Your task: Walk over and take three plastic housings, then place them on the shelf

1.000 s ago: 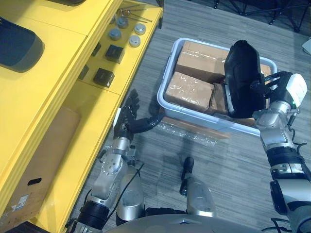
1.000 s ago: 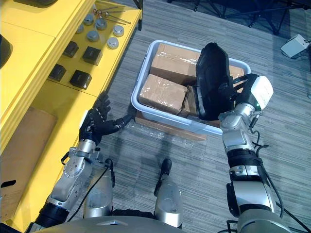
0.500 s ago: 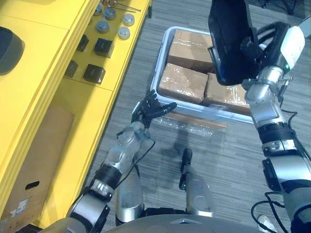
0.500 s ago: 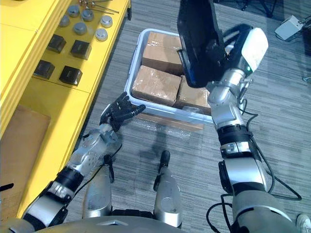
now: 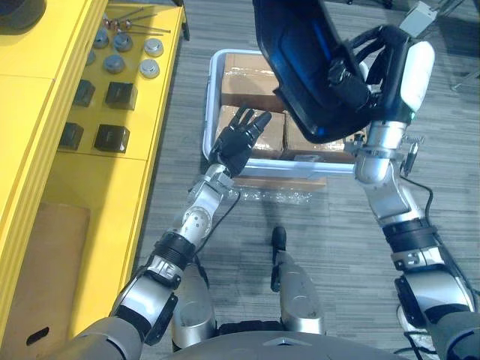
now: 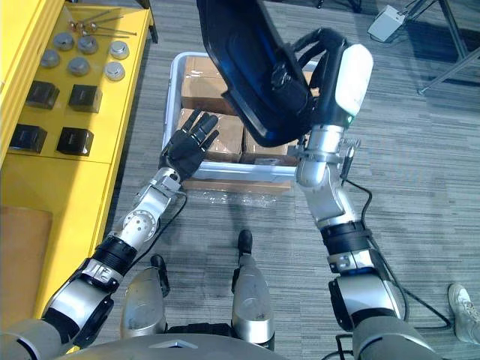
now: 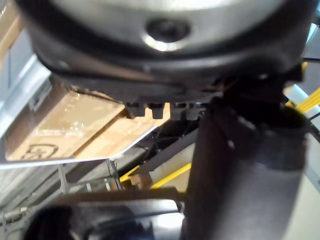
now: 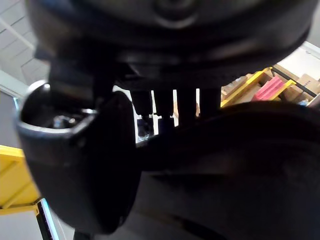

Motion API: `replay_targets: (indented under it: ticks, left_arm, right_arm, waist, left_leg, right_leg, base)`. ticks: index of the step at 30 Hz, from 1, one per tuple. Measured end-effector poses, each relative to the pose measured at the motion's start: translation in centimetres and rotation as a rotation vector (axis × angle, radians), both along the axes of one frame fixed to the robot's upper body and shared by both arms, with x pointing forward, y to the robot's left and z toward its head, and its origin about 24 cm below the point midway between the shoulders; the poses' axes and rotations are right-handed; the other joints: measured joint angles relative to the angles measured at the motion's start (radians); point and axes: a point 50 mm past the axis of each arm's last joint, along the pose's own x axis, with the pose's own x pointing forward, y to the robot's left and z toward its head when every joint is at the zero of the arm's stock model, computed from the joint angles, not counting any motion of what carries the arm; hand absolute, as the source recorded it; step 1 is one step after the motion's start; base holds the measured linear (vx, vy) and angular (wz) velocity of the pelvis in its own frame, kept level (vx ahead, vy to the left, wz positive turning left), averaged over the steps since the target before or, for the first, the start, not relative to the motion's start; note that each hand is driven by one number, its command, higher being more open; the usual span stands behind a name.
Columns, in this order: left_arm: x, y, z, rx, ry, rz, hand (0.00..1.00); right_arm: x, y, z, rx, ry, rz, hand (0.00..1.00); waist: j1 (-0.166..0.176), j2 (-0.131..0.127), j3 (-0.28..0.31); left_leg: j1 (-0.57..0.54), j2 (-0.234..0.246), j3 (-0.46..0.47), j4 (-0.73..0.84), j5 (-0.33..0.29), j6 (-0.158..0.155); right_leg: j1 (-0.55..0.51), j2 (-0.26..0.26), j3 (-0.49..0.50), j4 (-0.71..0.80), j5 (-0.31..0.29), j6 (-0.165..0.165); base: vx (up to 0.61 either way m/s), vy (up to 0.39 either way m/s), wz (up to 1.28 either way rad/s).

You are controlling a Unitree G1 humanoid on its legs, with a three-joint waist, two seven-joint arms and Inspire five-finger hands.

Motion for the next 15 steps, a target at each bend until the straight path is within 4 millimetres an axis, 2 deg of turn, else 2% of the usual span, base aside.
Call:
replay_targets:
  ticks: [3, 9, 12, 15]
  left_arm:
    - [-0.1, -0.4, 0.2, -0.046, -0.021, -0.007, 1.00]
    - [-0.3, -0.8, 0.0, -0.044, -0.020, -0.012, 1.00]
    - [-0.9, -1.5, -1.0, 0.005, 0.011, -0.026, 1.00]
    - [-1.6, -2.1, -2.1, 0.045, 0.044, -0.046, 1.00]
  right_arm:
    - [-0.2, 0.4, -1.2, 0.012, 0.041, 0.028, 0.00]
    - [-0.5, 1.4, -2.0, 0.030, 0.048, 0.087, 0.00]
    - [-1.3, 2.8, -2.4, 0.022, 0.037, 0.157, 0.00]
    - [-1.9, 4.0, -1.9, 0.013, -0.002, 0.222, 0.00]
  waist:
    - [-0.006, 0.000, 0.000]
    - [-0.006, 0.001, -0.007]
    - [-0.005, 0.003, -0.056]
    - [-0.005, 0.003, -0.079]
  left_leg:
    - [0.027, -0.001, 0.004, -0.030, 0.015, -0.007]
    - [0.067, -0.009, 0.007, -0.081, 0.041, -0.011]
    - [0.071, -0.010, 0.006, -0.102, 0.046, -0.014]
    - [0.092, -0.012, 0.011, -0.112, 0.046, -0.014]
  right_leg:
    - [0.013, 0.002, -0.002, -0.003, 0.000, -0.001]
    - [0.039, 0.002, -0.007, -0.018, 0.000, -0.001]
    - [0.046, 0.003, -0.014, -0.037, 0.002, 0.000]
    - [0.063, 0.002, -0.014, -0.046, 0.002, 0.000]
  base:
    - [0.00, -0.008, -0.02]
    - [0.00, -0.003, 0.01]
    - [0.03, -0.009, 0.03]
    - [0.06, 0.017, -0.02]
